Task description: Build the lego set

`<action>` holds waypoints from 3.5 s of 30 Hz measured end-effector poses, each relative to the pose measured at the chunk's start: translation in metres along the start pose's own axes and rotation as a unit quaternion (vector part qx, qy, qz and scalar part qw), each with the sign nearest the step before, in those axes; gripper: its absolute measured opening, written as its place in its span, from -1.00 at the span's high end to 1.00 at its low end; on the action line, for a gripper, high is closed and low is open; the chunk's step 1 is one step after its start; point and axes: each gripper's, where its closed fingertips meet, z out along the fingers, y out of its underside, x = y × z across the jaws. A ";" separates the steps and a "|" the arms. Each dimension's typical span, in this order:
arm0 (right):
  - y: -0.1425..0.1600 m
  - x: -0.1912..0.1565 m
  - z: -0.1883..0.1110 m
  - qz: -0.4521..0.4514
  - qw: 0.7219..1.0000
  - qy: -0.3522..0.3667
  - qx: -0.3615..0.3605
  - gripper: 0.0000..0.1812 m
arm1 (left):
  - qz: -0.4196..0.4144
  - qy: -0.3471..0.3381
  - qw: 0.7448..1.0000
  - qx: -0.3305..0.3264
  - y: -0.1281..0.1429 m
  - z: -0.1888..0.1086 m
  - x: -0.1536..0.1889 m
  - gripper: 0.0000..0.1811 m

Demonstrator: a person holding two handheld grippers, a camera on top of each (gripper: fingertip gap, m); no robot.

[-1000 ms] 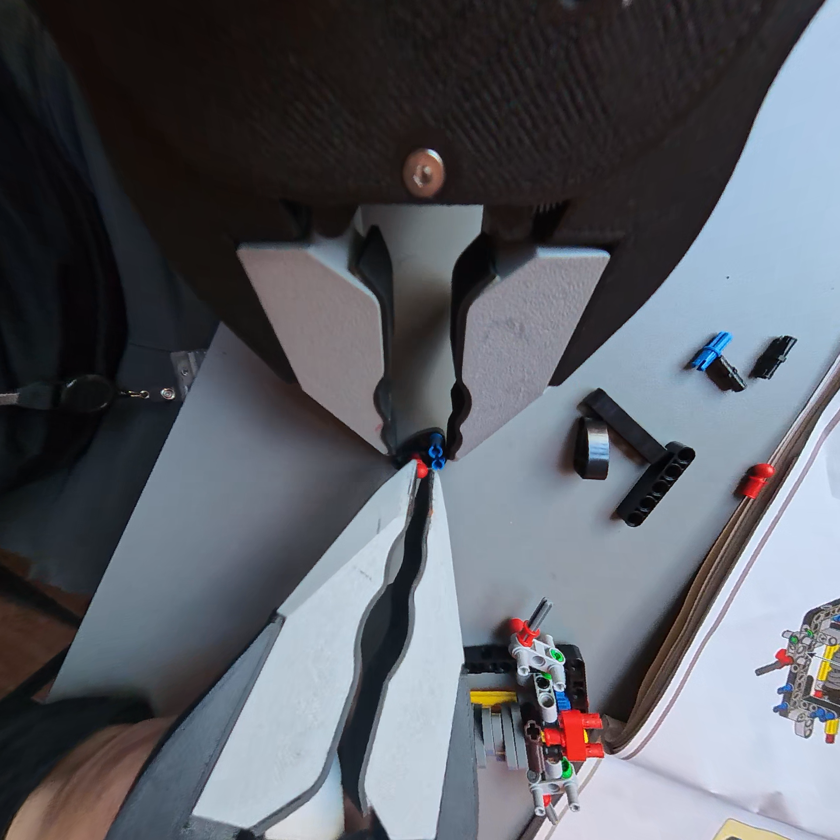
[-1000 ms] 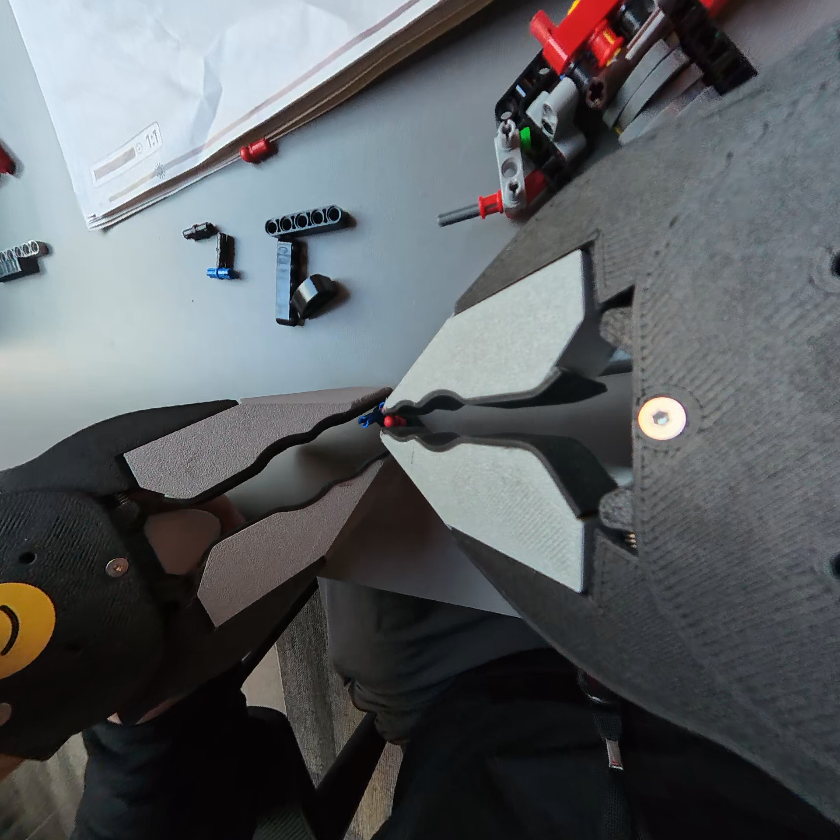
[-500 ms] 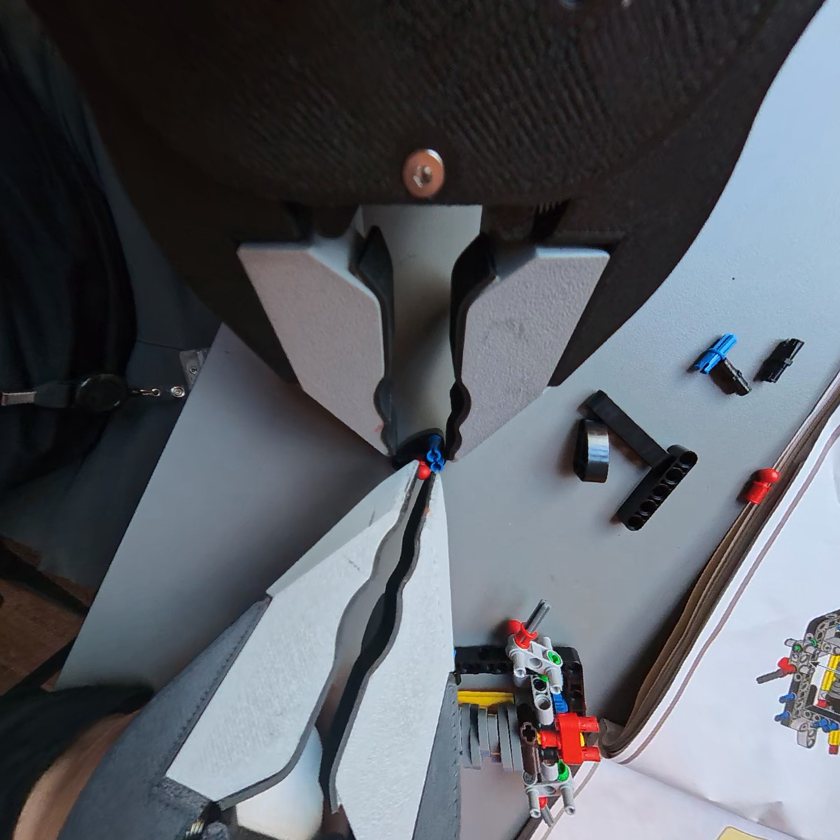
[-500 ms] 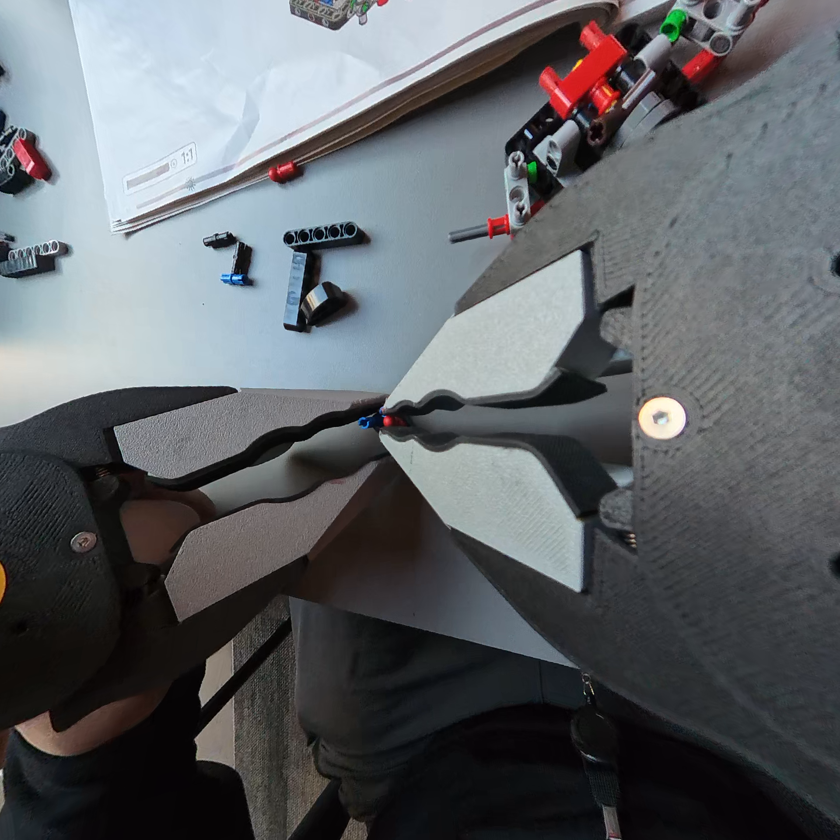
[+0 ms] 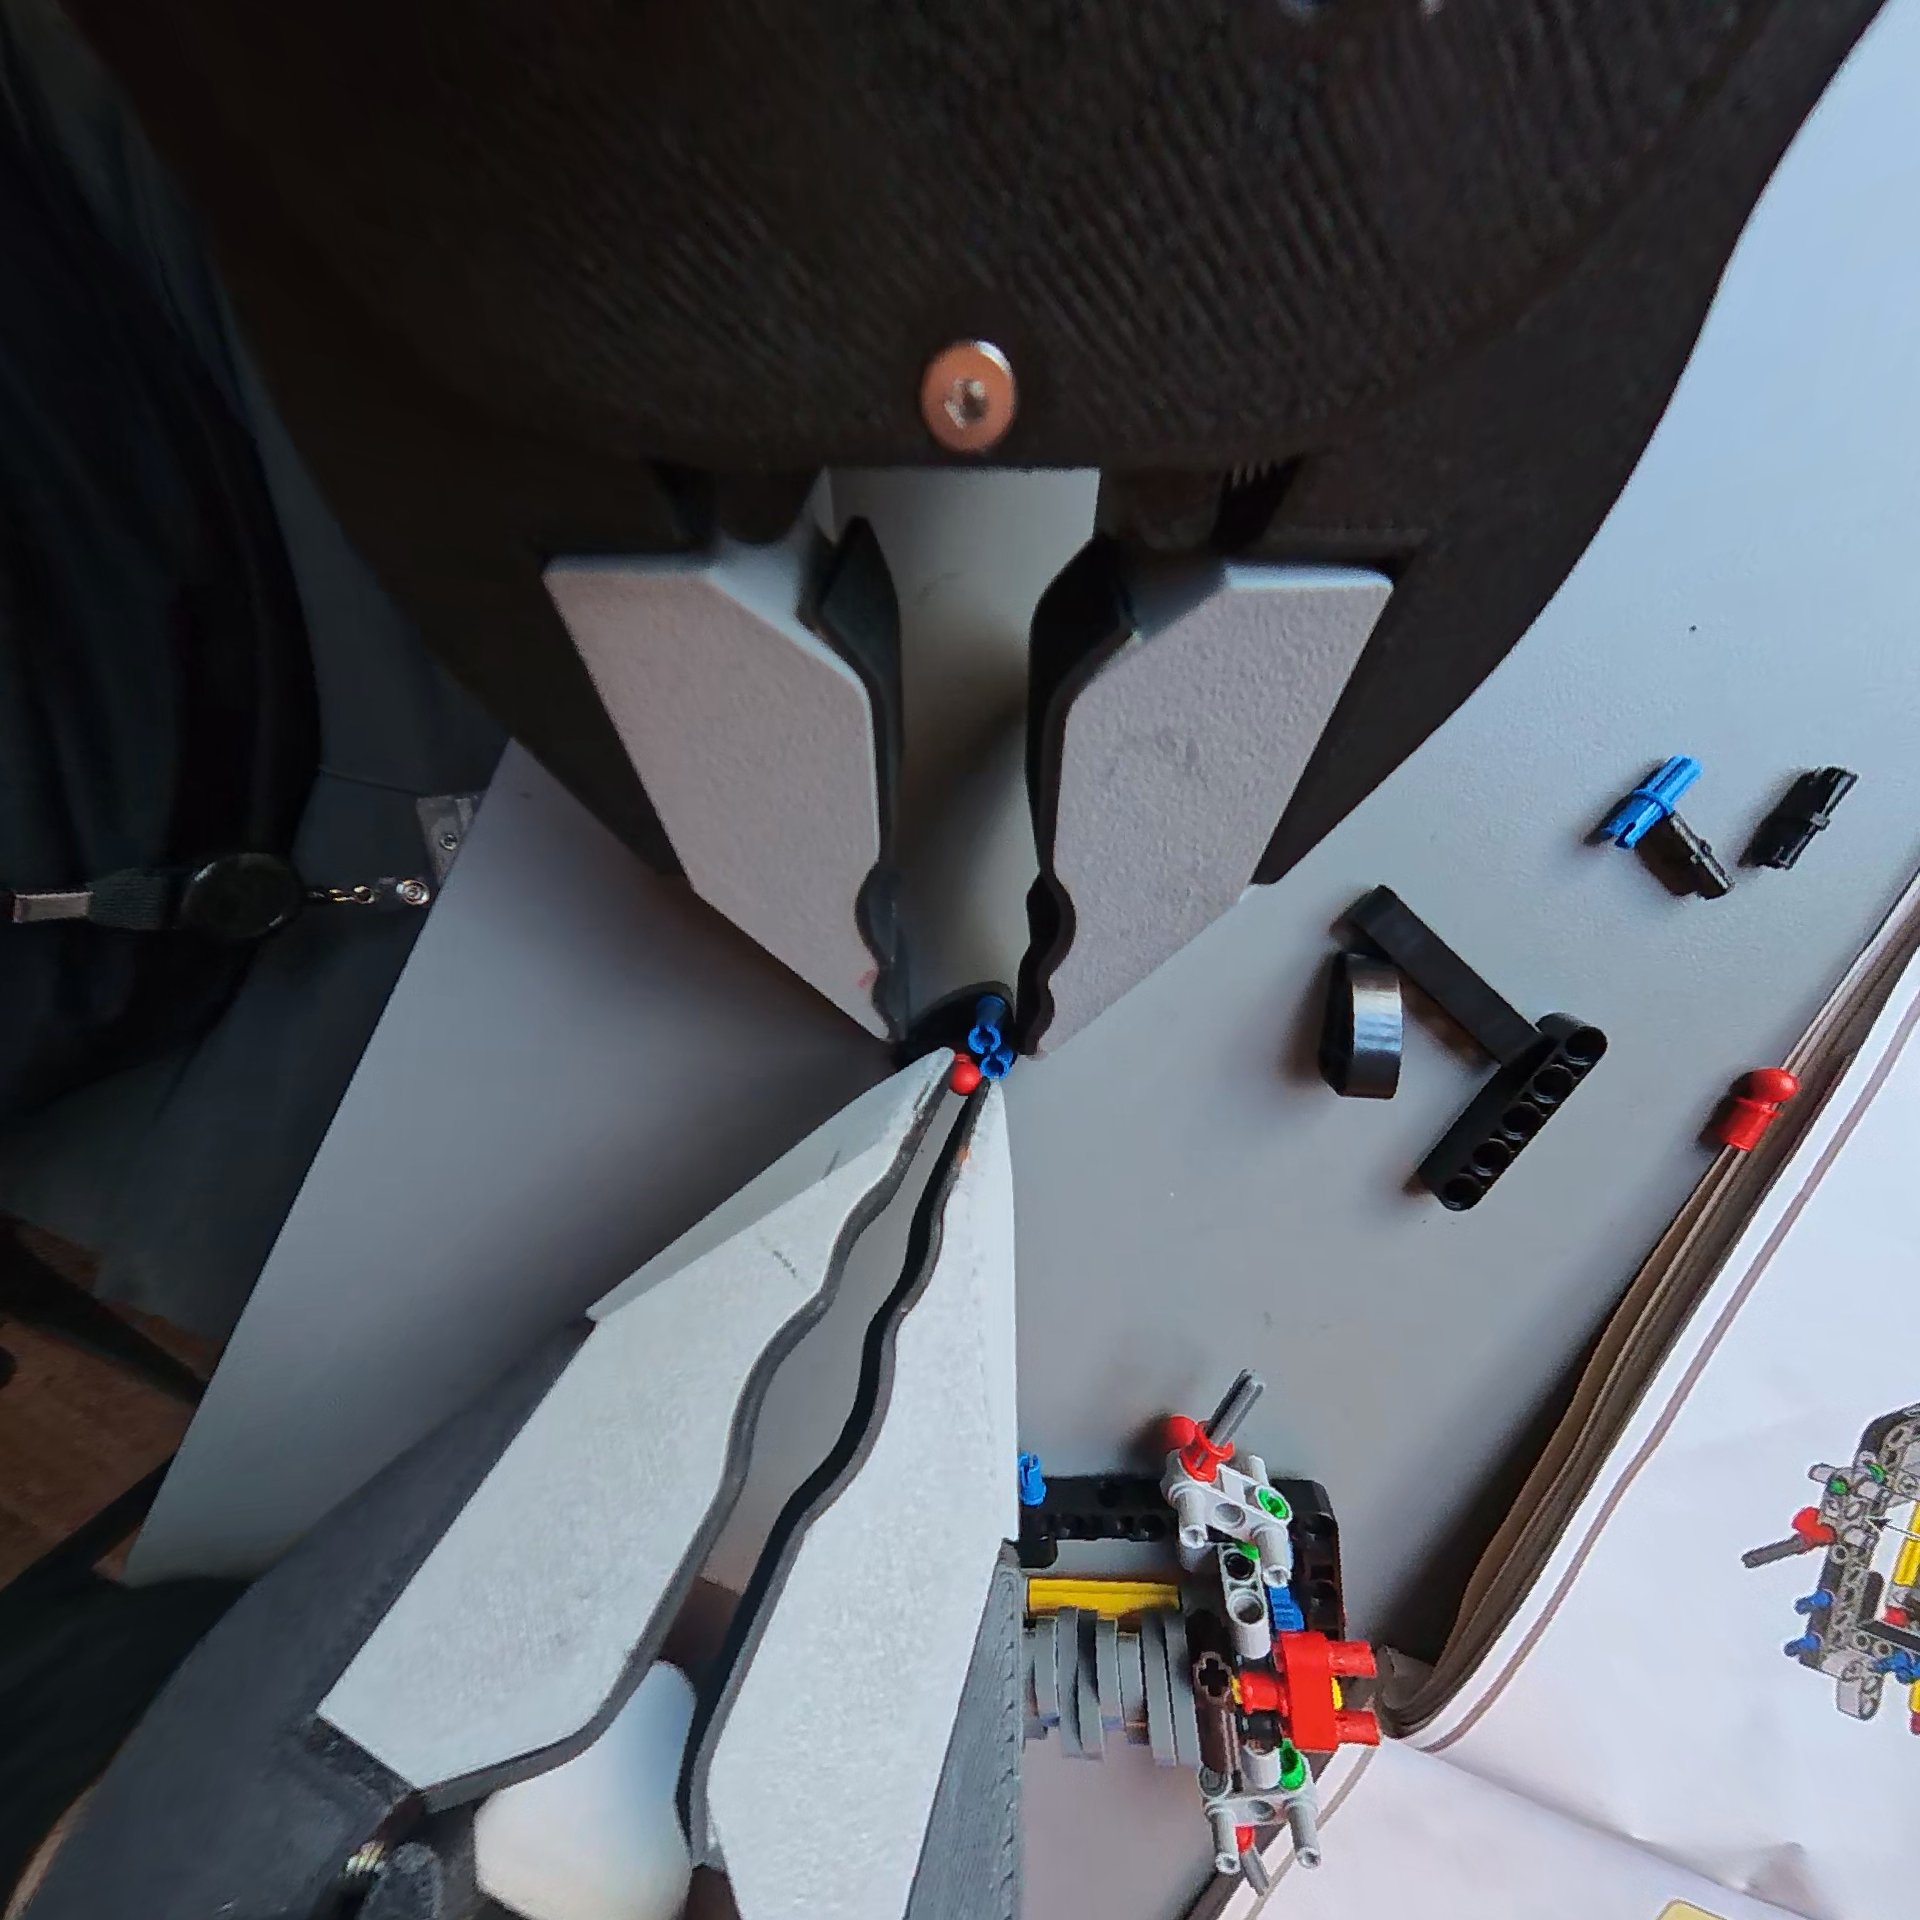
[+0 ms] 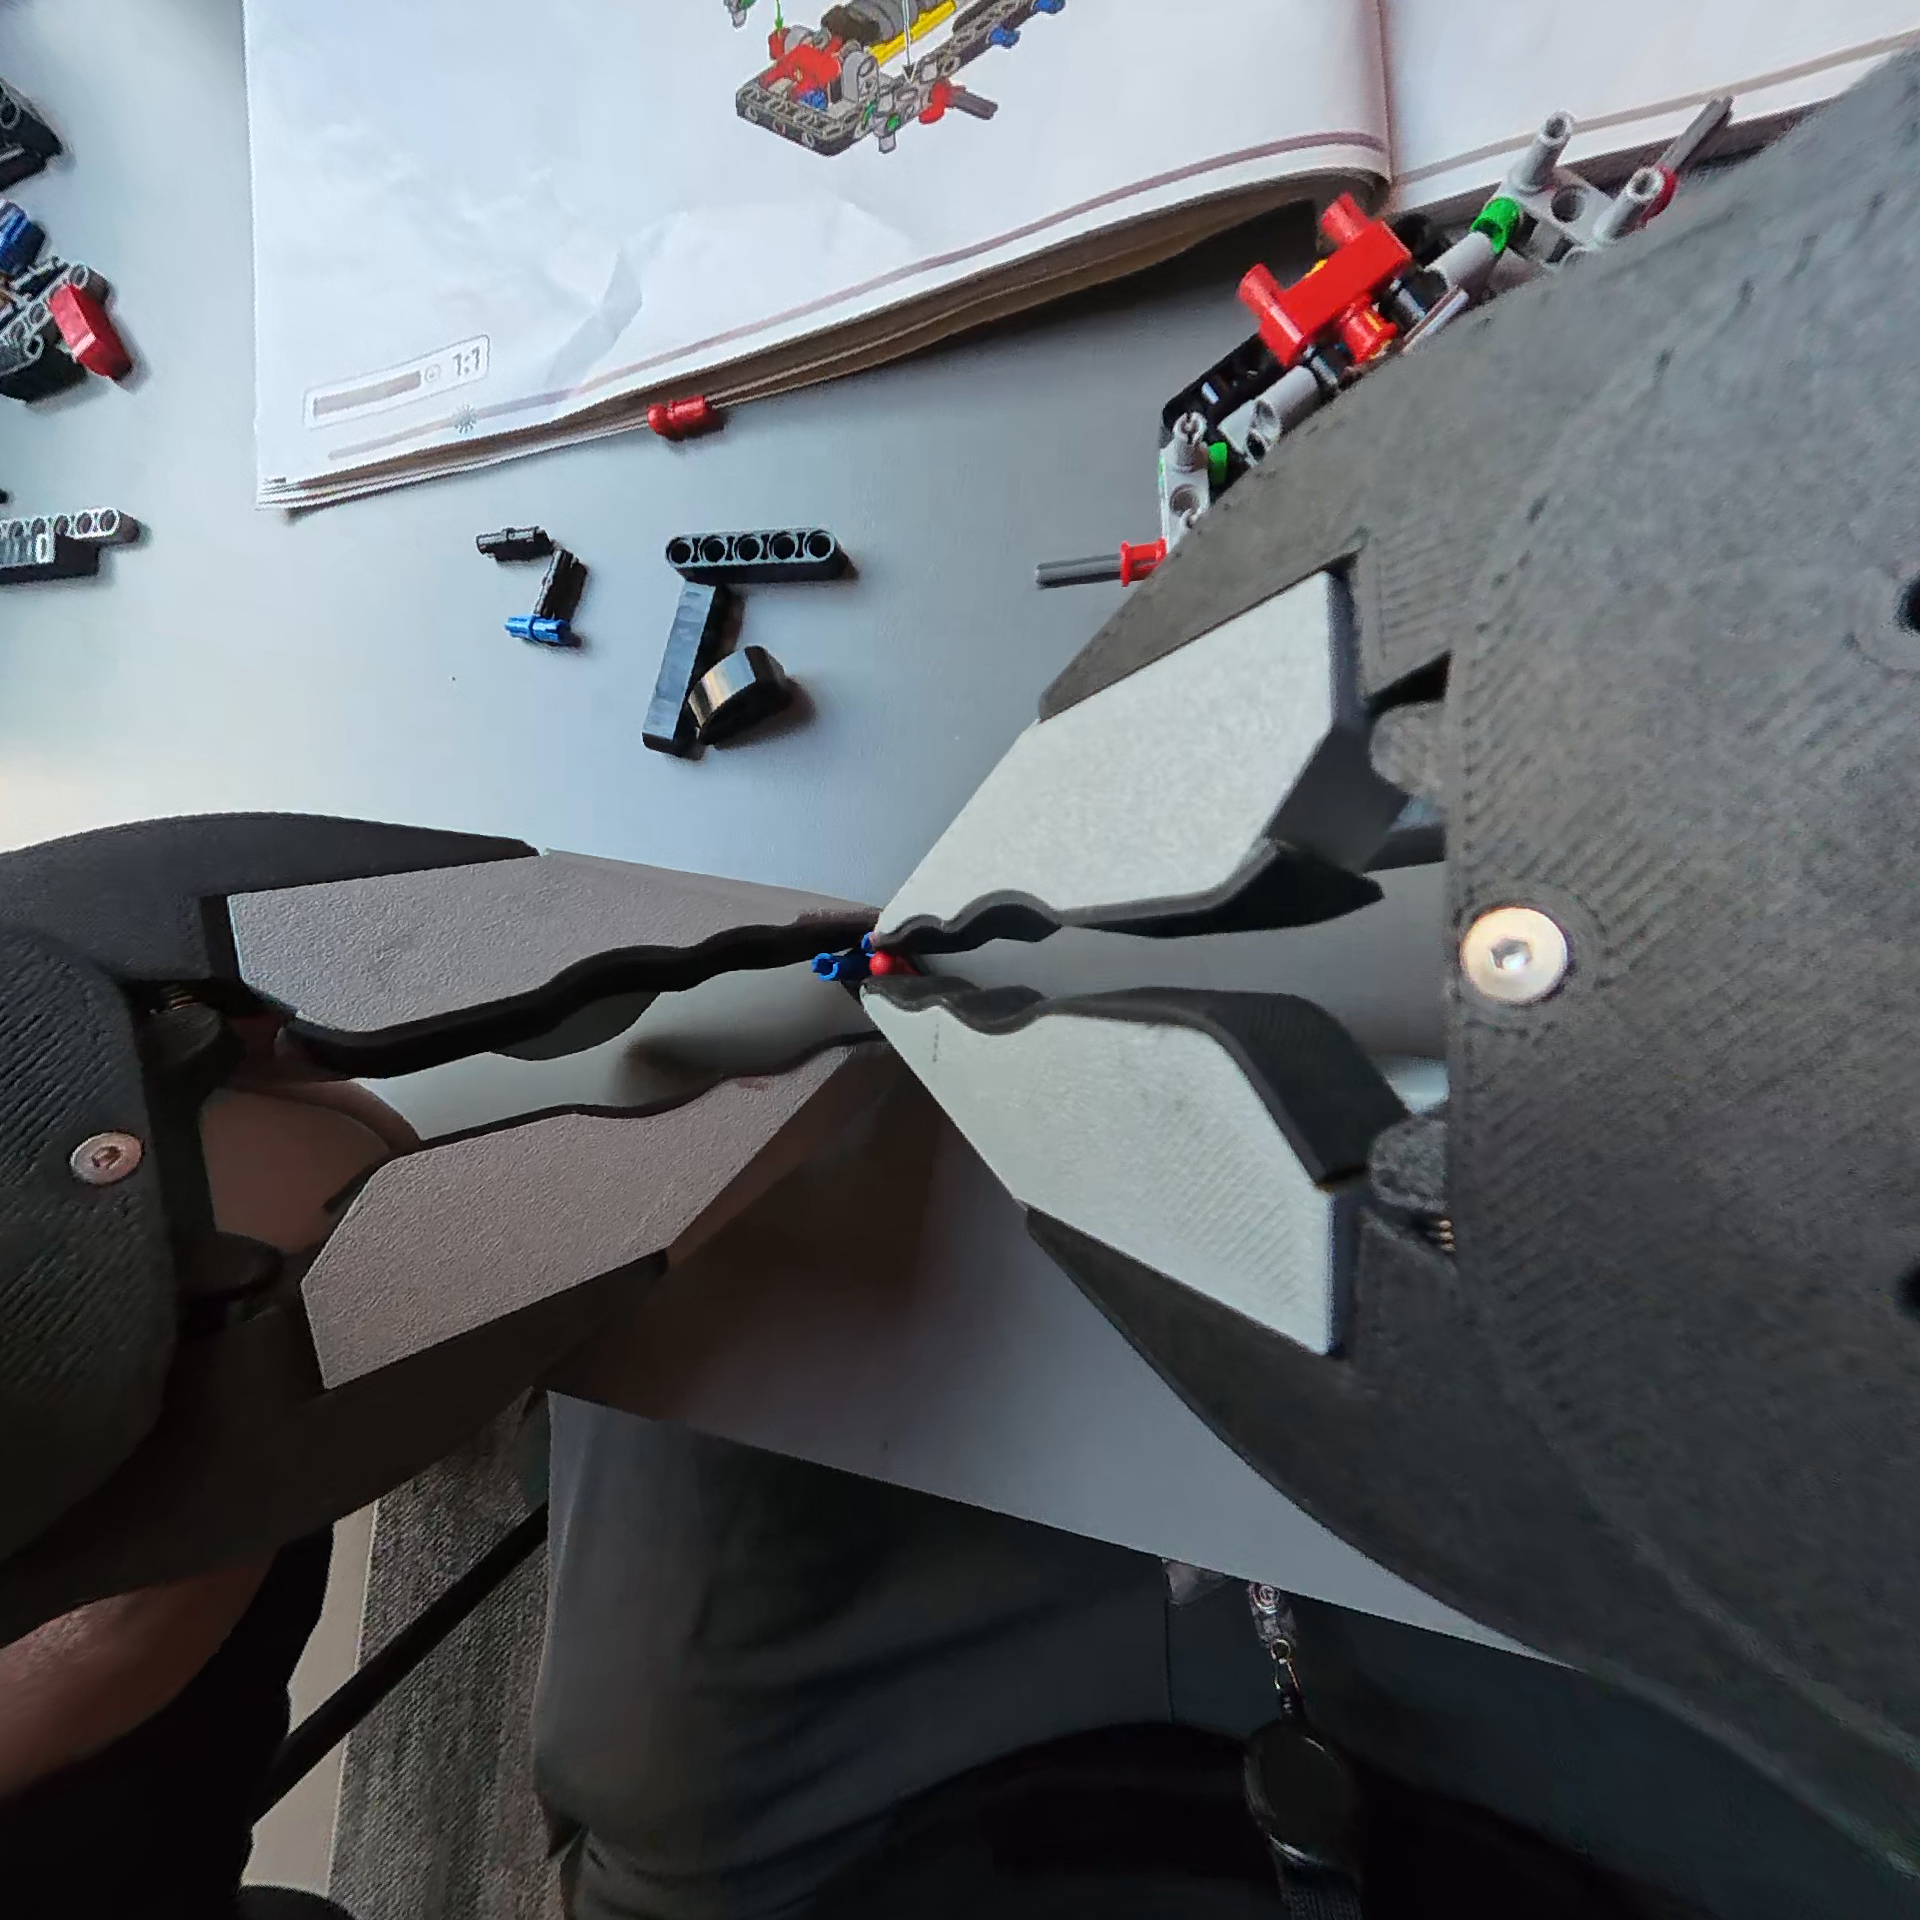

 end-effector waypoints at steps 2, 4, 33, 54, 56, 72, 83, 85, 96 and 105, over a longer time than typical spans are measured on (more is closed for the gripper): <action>0.001 0.000 0.000 -0.008 1.000 0.006 -0.006 0.98 | -0.003 0.002 1.000 0.001 0.000 0.000 0.000 0.79; 0.001 0.000 0.000 -0.017 1.000 0.015 -0.012 0.98 | -0.005 0.003 1.000 0.001 -0.001 0.001 0.001 0.80; 0.003 -0.001 -0.001 -0.061 0.997 0.000 -0.039 0.97 | -0.025 0.016 1.000 0.003 -0.001 0.001 0.001 0.80; -0.001 0.002 -0.005 0.005 0.999 -0.033 -0.005 0.98 | -0.033 0.013 0.999 0.007 -0.004 0.002 0.000 0.80; -0.001 0.000 -0.003 0.012 0.999 -0.043 -0.004 0.98 | -0.033 0.013 0.999 0.007 -0.004 0.003 0.000 0.80; 0.003 0.002 -0.005 -0.019 1.000 -0.017 -0.015 0.98 | -0.034 0.014 0.999 0.008 -0.004 0.002 0.000 0.80; 0.009 0.001 -0.010 -0.081 0.995 0.058 0.023 0.98 | -0.044 0.019 0.999 0.010 -0.004 0.003 0.000 0.81; 0.012 0.002 -0.008 -0.073 0.996 0.054 0.021 0.98 | -0.046 0.021 0.999 0.011 -0.004 0.002 0.000 0.81; 0.009 0.002 -0.008 -0.089 0.995 0.021 -0.039 0.98 | -0.048 0.024 0.998 0.011 -0.005 0.003 0.000 0.81; 0.007 0.001 -0.008 -0.129 0.979 -0.017 -0.159 0.98 | -0.043 0.020 0.999 0.010 -0.006 0.004 0.000 0.81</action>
